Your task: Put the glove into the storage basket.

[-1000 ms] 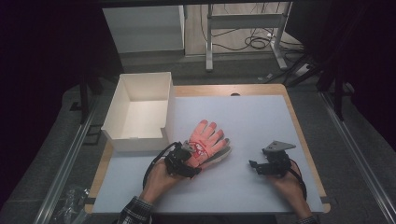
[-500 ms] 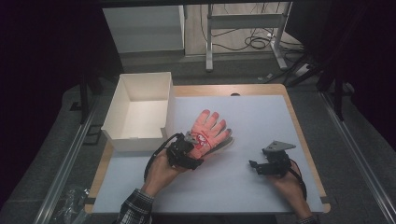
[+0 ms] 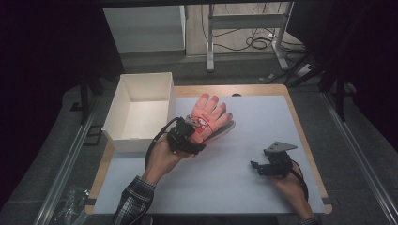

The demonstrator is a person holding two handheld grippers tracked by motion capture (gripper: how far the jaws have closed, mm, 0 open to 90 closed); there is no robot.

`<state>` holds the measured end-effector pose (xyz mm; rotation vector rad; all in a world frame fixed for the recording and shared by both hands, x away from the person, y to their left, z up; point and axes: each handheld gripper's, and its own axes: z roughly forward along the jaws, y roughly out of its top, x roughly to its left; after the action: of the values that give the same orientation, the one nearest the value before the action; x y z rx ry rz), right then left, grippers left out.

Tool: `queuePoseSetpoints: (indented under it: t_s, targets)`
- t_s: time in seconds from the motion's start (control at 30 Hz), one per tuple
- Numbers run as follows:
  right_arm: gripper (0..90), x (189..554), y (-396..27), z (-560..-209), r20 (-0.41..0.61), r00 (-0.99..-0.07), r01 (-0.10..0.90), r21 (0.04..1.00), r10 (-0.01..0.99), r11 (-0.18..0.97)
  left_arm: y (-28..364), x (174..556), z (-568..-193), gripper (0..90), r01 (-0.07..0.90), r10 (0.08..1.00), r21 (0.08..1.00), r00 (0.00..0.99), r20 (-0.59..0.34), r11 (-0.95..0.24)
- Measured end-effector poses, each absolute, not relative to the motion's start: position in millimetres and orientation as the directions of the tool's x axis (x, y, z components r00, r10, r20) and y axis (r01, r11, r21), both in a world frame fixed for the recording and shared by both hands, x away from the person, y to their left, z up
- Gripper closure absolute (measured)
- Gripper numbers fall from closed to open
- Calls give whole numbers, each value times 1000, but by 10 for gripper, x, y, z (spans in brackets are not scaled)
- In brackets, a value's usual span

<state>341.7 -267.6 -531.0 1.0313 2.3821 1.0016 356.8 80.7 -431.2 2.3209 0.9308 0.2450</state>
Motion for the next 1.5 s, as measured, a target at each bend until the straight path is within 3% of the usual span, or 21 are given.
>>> queuePoseSetpoints:
  t_s: [0.8, 1.5]
  targets:
    - [233, 3418, -2675, -5314, -44, -671, 485, 729, 740, 483, 1109, 3907, -3723, 369, 602, 766, 622, 643, -6, -500]
    - [233, 3418, -2674, -5314, -44, -671, 484, 730, 740, 482, 1740, 4108, -3616, 365, 673, 891, 652, 453, 11, -350]
